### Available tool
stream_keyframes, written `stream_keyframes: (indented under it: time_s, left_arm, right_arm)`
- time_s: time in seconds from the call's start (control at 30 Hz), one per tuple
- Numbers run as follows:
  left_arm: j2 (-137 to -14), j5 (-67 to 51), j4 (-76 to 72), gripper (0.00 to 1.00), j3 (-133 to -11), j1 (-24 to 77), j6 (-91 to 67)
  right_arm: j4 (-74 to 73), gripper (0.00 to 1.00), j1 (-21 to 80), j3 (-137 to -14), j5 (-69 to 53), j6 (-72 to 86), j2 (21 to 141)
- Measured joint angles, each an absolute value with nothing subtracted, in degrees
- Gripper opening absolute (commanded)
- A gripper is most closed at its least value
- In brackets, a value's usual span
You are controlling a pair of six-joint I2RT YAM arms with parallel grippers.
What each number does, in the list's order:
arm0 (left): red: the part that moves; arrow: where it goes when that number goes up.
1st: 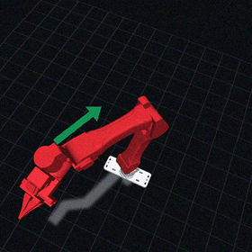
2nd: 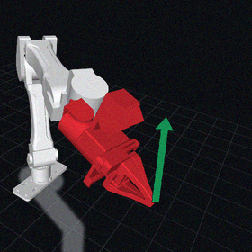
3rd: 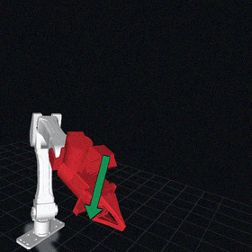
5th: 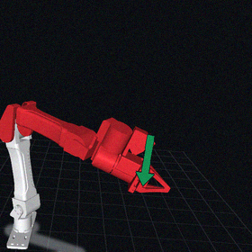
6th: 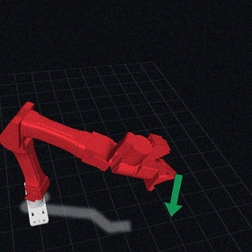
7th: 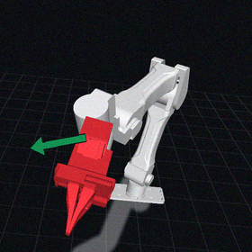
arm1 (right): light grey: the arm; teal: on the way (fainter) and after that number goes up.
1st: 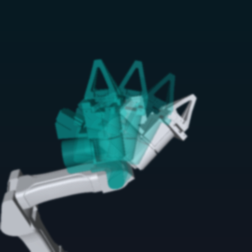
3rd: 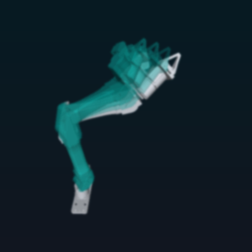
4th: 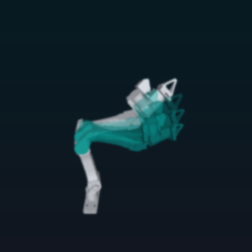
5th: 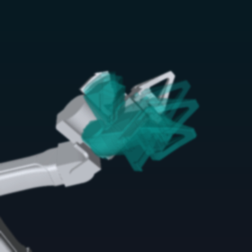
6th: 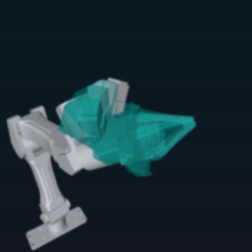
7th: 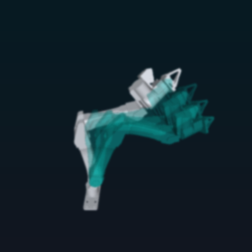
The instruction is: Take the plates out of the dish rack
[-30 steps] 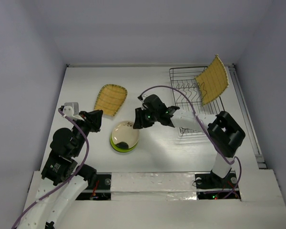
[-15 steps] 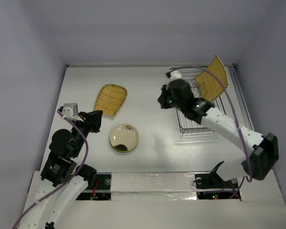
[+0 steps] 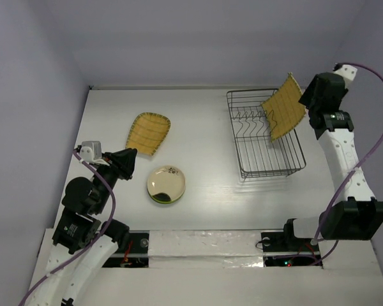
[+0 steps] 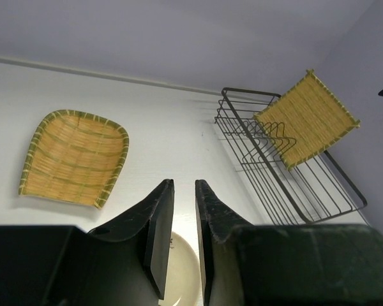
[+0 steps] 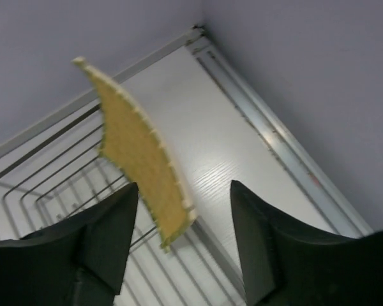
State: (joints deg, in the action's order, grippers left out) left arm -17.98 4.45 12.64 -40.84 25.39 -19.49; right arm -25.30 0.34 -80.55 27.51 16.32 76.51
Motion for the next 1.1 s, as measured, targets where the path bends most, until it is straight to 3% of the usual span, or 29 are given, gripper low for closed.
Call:
stream_keyframes:
  time_s: [0.13, 0.4, 0.77, 0.93, 1.03, 1.1]
  left_arm:
    - [-17.96, 3.70, 12.62, 0.18, -40.84, 25.39, -19.46]
    - [-17.93, 3.27, 12.62, 0.18, -40.84, 25.39, -19.44]
    - [-17.85, 3.01, 12.62, 0.18, -40.84, 25.39, -19.38]
    - [-17.85, 2.92, 12.62, 0.18, -40.84, 25.39, -19.40]
    - [-17.85, 2.81, 12.64, 0.18, -40.84, 25.39, -19.38]
    - [-17.85, 2.81, 12.64, 0.18, -40.84, 25.39, -19.38]
  right_arm:
    - [-26.52, 0.67, -6.39, -84.20, 22.26, 16.16, 80.44]
    - [-27.68, 0.60, -9.34, -97.03, 11.20, 13.04, 95.81]
    - [-30.04, 0.56, -10.85, -97.84, 2.83, 10.20, 102.08]
    - [-30.50, 0.30, -10.85, -98.02, -1.61, 9.19, 102.80]
    - [-30.74, 0.20, -10.85, -98.02, -3.09, 8.60, 102.96]
    - [-30.76, 0.19, -10.94, -98.17, -4.19, 7.90, 102.96]
